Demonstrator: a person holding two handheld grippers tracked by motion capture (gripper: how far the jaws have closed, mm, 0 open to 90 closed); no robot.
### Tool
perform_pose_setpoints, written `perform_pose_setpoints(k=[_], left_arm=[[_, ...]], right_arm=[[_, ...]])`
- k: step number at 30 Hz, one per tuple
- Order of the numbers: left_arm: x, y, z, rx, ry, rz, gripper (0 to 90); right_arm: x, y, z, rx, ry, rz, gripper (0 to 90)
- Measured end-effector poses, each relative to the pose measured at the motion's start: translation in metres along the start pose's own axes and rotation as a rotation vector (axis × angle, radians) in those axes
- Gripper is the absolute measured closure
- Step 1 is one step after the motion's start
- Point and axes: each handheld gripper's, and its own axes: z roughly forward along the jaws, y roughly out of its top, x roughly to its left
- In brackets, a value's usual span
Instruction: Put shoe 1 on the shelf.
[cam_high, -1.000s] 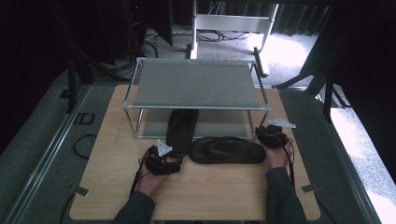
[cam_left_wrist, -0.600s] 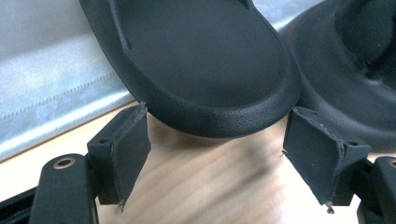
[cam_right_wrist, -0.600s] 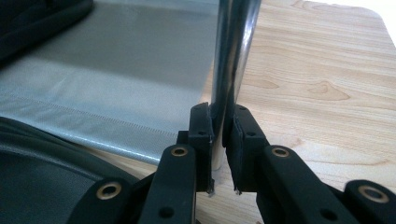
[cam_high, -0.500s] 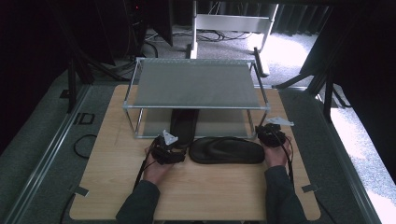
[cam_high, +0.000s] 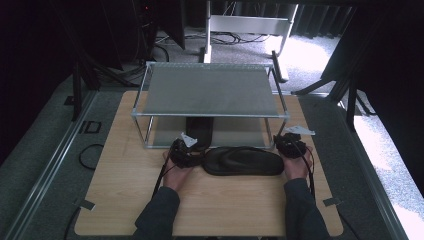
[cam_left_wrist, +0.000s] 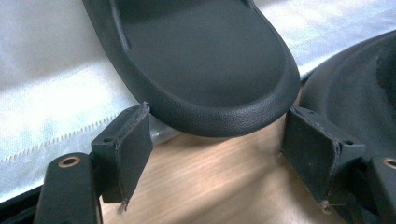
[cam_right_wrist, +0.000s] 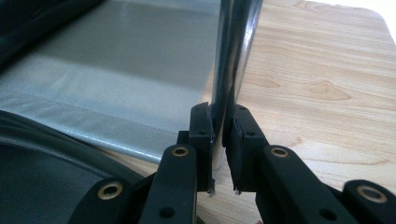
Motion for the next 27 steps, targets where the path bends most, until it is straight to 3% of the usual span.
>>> perform_pose_setpoints(k=[9,12,16,18,22,27], left_arm=[[0.002,0.002,0.003,-0.011,0.01,-0.029,28.9],[0.005,0.001,0.001,-0.013,-0.013,-0.035,30.3],[0.016,-0.008,-0.009,-0.029,-0.041,-0.031,28.9],[0.023,-0.013,-0.012,-0.034,-0.032,-0.026,26.5],[0.04,-0.018,-0.014,-0.036,-0.033,-0.065,23.8],[0.046,-0.018,-0.012,-0.044,-0.053,-0.055,23.1]], right_arm=[[0.0,0.0,0.0,0.0,0.002,-0.002,81.4],[0.0,0.0,0.0,0.0,0.004,-0.002,81.4],[-0.001,-0.001,-0.001,-0.001,0.01,-0.003,81.2],[-0.001,-0.001,-0.001,-0.003,0.011,-0.004,81.2],[-0.001,-0.001,-0.001,-0.002,0.01,-0.002,81.1],[-0.001,-0.001,-0.001,-0.003,0.009,-0.001,81.1]])
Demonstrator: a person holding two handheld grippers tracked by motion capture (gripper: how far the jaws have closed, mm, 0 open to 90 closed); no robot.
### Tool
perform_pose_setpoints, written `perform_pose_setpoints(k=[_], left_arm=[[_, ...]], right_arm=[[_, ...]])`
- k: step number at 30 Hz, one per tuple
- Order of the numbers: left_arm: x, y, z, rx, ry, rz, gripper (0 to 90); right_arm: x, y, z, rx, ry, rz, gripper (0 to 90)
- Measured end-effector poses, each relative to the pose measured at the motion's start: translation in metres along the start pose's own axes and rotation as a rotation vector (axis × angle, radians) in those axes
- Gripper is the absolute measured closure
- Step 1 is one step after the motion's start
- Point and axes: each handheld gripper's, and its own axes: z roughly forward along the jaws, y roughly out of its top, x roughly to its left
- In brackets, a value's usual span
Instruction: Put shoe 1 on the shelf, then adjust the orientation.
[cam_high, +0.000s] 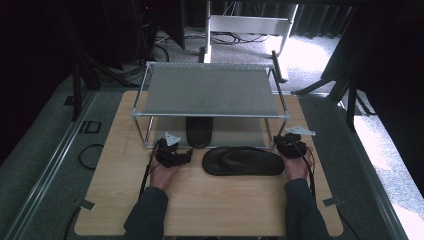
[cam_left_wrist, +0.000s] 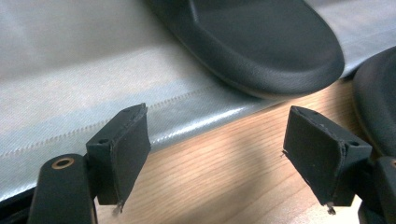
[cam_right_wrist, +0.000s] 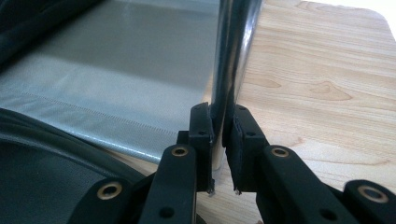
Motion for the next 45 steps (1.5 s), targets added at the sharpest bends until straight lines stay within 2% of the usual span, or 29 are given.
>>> perform_pose_setpoints(k=[5,11,14,18,20,23,26,28,31,34,37,43,45], left_arm=[[-0.001,0.0,0.0,0.004,0.005,0.01,23.1],[-0.001,0.0,0.0,0.004,0.002,0.009,23.2],[-0.001,-0.001,0.0,0.006,-0.007,0.01,23.3],[0.0,-0.001,0.0,0.041,-0.027,0.009,26.3],[0.0,-0.001,0.0,0.042,-0.03,0.004,26.3],[-0.001,-0.001,0.0,0.037,-0.014,0.006,26.2],[-0.002,-0.002,-0.003,-0.02,0.007,0.011,26.2],[-0.002,0.0,-0.003,-0.041,-0.003,0.012,26.5],[-0.001,0.004,0.001,-0.04,-0.014,0.025,26.2],[0.003,0.007,0.008,-0.013,-0.036,0.006,25.4],[0.008,0.008,0.01,0.012,-0.081,-0.023,24.9],[0.008,0.007,0.01,0.015,-0.081,-0.021,25.1],[0.008,0.007,0.01,0.015,-0.081,-0.021,25.1]], right_arm=[[0.0,0.0,0.0,-0.001,0.001,0.001,79.4],[-0.002,-0.005,-0.008,-0.009,-0.016,0.002,62.2],[-0.005,-0.015,-0.014,-0.009,-0.024,0.03,58.5],[-0.001,-0.03,-0.018,0.024,-0.014,-0.006,55.8],[0.0,-0.035,-0.016,0.043,-0.006,-0.027,55.3],[0.0,-0.038,-0.013,0.053,0.007,-0.022,55.1],[0.0,-0.039,-0.013,0.05,0.019,-0.023,54.5],[0.001,-0.039,-0.013,0.051,0.024,-0.032,54.3],[0.001,-0.039,-0.012,0.054,0.031,-0.036,54.1],[0.002,-0.039,-0.012,0.054,0.037,-0.041,53.7],[0.003,-0.038,-0.01,0.055,0.047,-0.048,53.3],[0.003,-0.04,-0.01,0.073,0.112,-0.052,59.2],[0.004,-0.042,-0.012,0.074,0.116,-0.057,59.3]])
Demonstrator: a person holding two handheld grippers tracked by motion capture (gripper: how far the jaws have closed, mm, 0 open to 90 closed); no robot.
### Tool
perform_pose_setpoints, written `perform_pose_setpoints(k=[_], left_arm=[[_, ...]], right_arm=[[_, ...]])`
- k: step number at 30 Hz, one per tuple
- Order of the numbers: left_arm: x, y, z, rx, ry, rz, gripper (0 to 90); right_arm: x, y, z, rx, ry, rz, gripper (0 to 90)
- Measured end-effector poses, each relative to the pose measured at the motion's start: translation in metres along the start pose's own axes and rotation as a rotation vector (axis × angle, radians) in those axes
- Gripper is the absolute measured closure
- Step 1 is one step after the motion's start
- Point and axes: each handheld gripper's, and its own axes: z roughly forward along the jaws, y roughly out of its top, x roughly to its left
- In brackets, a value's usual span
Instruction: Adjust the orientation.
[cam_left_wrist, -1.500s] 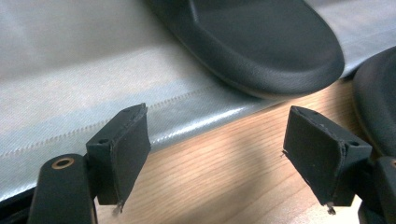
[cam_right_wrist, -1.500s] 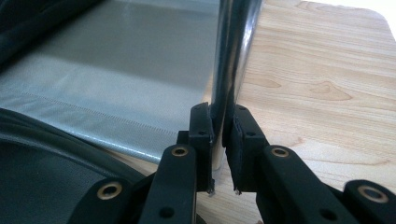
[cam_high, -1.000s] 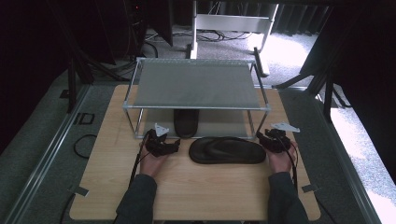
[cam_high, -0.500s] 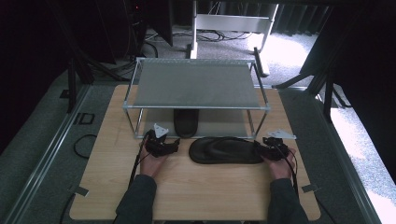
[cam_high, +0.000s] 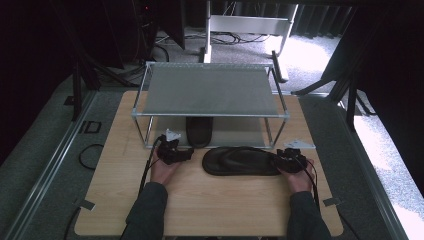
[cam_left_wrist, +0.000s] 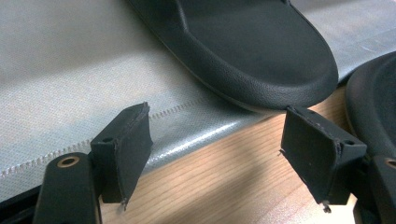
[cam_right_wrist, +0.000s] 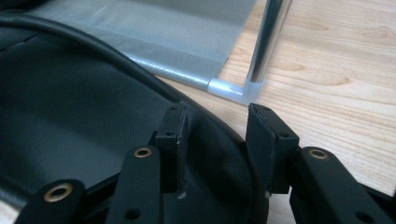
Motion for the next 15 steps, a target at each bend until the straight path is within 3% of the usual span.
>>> perform_pose_setpoints(k=[8,15], left_arm=[[-0.001,0.0,0.0,0.001,0.005,0.006,25.2],[-0.001,-0.001,-0.001,0.003,0.008,0.009,25.3]], right_arm=[[0.008,-0.01,-0.013,0.018,0.019,-0.02,60.3],[0.028,-0.028,-0.035,0.034,0.04,-0.079,60.3]])
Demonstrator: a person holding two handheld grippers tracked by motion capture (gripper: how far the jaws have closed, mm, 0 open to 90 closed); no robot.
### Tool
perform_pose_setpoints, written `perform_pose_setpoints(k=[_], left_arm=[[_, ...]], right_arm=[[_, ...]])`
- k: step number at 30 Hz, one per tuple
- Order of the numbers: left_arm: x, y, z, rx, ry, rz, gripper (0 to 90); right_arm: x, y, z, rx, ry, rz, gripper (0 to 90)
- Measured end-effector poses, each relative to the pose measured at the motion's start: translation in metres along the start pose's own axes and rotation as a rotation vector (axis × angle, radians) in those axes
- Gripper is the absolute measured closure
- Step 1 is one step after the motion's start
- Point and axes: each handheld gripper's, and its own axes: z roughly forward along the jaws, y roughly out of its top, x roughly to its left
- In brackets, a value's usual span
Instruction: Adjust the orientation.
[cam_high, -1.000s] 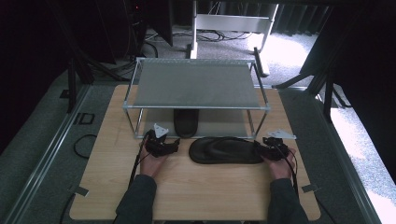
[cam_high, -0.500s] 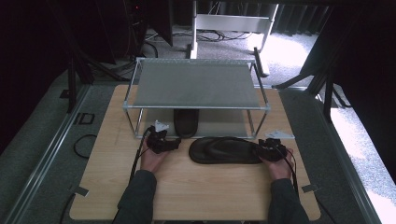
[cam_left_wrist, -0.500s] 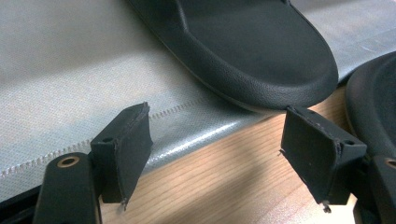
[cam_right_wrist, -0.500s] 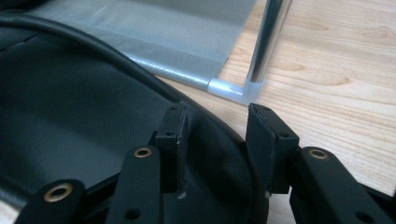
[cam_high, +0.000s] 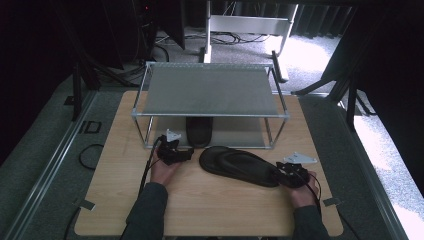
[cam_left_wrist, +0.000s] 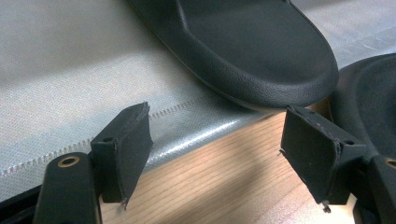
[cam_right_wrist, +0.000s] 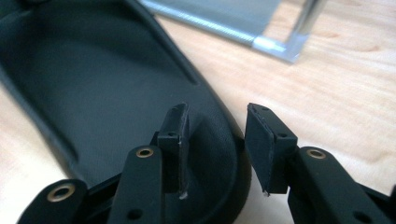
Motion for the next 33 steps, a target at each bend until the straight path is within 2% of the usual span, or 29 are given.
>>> perform_pose_setpoints(k=[5,9,11,13,18,20,23,27,30,33], left_arm=[[-0.001,0.0,0.0,-0.001,0.002,0.002,25.3],[-0.001,0.0,0.0,-0.001,0.002,0.001,25.3],[-0.001,0.0,0.0,-0.001,0.003,0.002,25.3],[-0.001,0.0,0.0,-0.001,0.004,0.001,25.4],[0.001,0.0,-0.001,-0.003,-0.001,-0.007,26.1],[0.001,0.0,-0.001,-0.004,-0.002,-0.009,26.2],[0.001,0.0,-0.001,-0.004,-0.002,-0.009,26.2],[0.001,0.0,-0.001,-0.004,-0.002,-0.01,26.2],[0.001,0.0,-0.001,-0.004,-0.002,-0.009,26.2],[0.001,0.0,-0.001,-0.004,-0.002,-0.009,26.2]], right_arm=[[0.01,-0.009,-0.011,0.009,0.037,-0.016,60.2],[0.014,-0.008,-0.015,0.039,0.073,-0.065,61.6],[0.013,-0.005,-0.014,0.021,0.082,-0.075,61.5],[0.015,0.001,-0.01,0.001,0.081,-0.084,60.2],[0.026,0.025,0.006,-0.048,0.095,-0.146,60.6],[0.029,0.036,0.015,-0.047,0.101,-0.171,61.1],[0.032,0.048,0.03,-0.033,0.128,-0.184,61.7],[0.035,0.053,0.043,0.001,0.117,-0.196,65.1],[0.035,0.052,0.043,0.003,0.135,-0.197,72.9],[0.036,0.051,0.041,0.001,0.13,-0.211,74.1]])
